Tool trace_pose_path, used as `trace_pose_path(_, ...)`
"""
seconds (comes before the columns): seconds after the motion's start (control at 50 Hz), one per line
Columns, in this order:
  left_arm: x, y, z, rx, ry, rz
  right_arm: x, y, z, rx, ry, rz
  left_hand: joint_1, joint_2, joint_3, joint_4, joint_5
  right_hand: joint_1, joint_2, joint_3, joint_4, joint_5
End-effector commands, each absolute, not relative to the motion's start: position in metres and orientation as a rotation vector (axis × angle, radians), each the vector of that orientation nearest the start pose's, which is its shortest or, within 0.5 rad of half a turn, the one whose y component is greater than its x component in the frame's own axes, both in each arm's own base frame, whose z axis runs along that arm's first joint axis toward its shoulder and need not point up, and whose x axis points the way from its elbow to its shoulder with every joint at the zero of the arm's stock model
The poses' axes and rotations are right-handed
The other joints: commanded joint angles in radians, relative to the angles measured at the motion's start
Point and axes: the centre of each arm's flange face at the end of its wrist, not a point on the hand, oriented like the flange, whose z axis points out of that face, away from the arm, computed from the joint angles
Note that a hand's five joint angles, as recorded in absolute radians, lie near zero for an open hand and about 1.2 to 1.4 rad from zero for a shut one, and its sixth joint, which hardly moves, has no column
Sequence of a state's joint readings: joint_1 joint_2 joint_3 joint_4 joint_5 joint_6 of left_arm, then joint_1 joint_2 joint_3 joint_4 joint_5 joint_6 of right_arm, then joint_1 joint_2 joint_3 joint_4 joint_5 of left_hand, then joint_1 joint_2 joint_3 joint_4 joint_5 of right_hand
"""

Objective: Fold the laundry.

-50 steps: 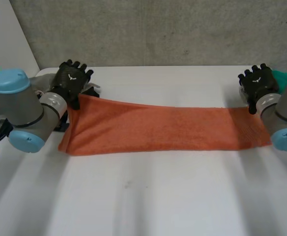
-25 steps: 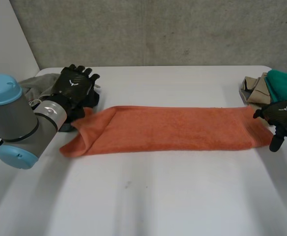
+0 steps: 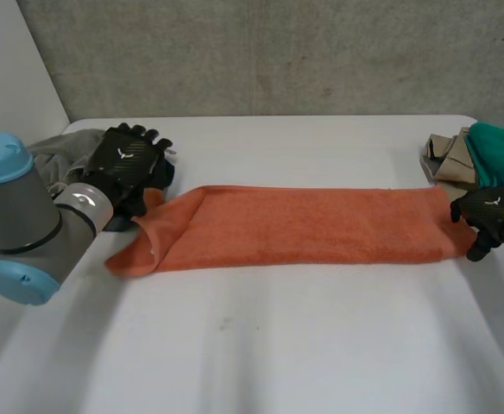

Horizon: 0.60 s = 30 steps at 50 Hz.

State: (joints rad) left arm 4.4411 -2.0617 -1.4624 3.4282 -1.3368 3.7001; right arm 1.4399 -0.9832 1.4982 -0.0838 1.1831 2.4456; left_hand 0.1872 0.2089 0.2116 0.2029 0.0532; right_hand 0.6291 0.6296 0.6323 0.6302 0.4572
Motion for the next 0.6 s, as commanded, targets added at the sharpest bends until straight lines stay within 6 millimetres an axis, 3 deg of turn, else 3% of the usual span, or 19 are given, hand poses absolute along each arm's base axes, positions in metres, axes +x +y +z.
trace_pose_path(0.02, -0.256, -0.318, 0.192, 1.161, 2.067, -2.091, 0.119, -0.376, 0.135, -1.08, 2.493, -1.782, -0.013, -0.034, -0.037, -0.028, -0.053, 0.118, 0.117, 0.115, 0.117, 0.115)
trace_pose_path(0.12, -0.262, -0.305, 0.182, 1.198, 2.118, -2.065, 0.12, -0.371, 0.136, -1.082, 2.491, -1.773, 0.0, -0.022, -0.025, -0.016, -0.041, 0.106, 0.106, 0.103, 0.105, 0.104)
trace_pose_path(0.24, -0.266, -0.32, 0.158, 1.197, 2.151, -2.004, 0.127, -0.366, 0.137, -1.102, 2.469, -1.768, 0.012, -0.01, -0.013, -0.004, -0.029, 0.103, 0.103, 0.1, 0.102, 0.101)
trace_pose_path(0.32, -0.264, -0.348, 0.146, 1.15, 2.104, -1.978, 0.132, -0.363, 0.137, -1.114, 2.459, -1.759, 0.014, -0.007, -0.01, -0.001, -0.026, 0.103, 0.103, 0.1, 0.102, 0.101)
trace_pose_path(0.36, -0.256, -0.377, 0.145, 1.084, 2.006, -1.975, 0.134, -0.362, 0.137, -1.119, 2.455, -1.757, 0.026, 0.005, 0.002, 0.011, -0.014, 0.103, 0.103, 0.1, 0.102, 0.101)
trace_pose_path(0.4, -0.245, -0.402, 0.148, 1.004, 1.915, -1.97, 0.136, -0.361, 0.138, -1.126, 2.452, -1.757, 0.023, 0.002, -0.001, 0.008, -0.017, 0.103, 0.103, 0.1, 0.102, 0.101)
trace_pose_path(0.42, -0.231, -0.427, 0.153, 0.914, 1.815, -1.953, 0.137, -0.36, 0.138, -1.131, 2.446, -1.758, 0.023, 0.002, -0.001, 0.008, -0.017, 0.103, 0.103, 0.1, 0.102, 0.101)
trace_pose_path(0.5, -0.204, -0.466, 0.156, 0.83, 1.667, -1.875, 0.141, -0.358, 0.141, -1.143, 2.434, -1.762, 0.023, 0.002, -0.001, 0.008, -0.017, 0.103, 0.103, 0.1, 0.102, 0.101)
trace_pose_path(0.6, -0.217, -0.452, 0.165, 0.943, 1.712, -1.909, 0.143, -0.357, 0.143, -1.154, 2.423, -1.769, -0.013, -0.034, -0.037, -0.028, -0.053, 0.103, 0.103, 0.1, 0.102, 0.101)
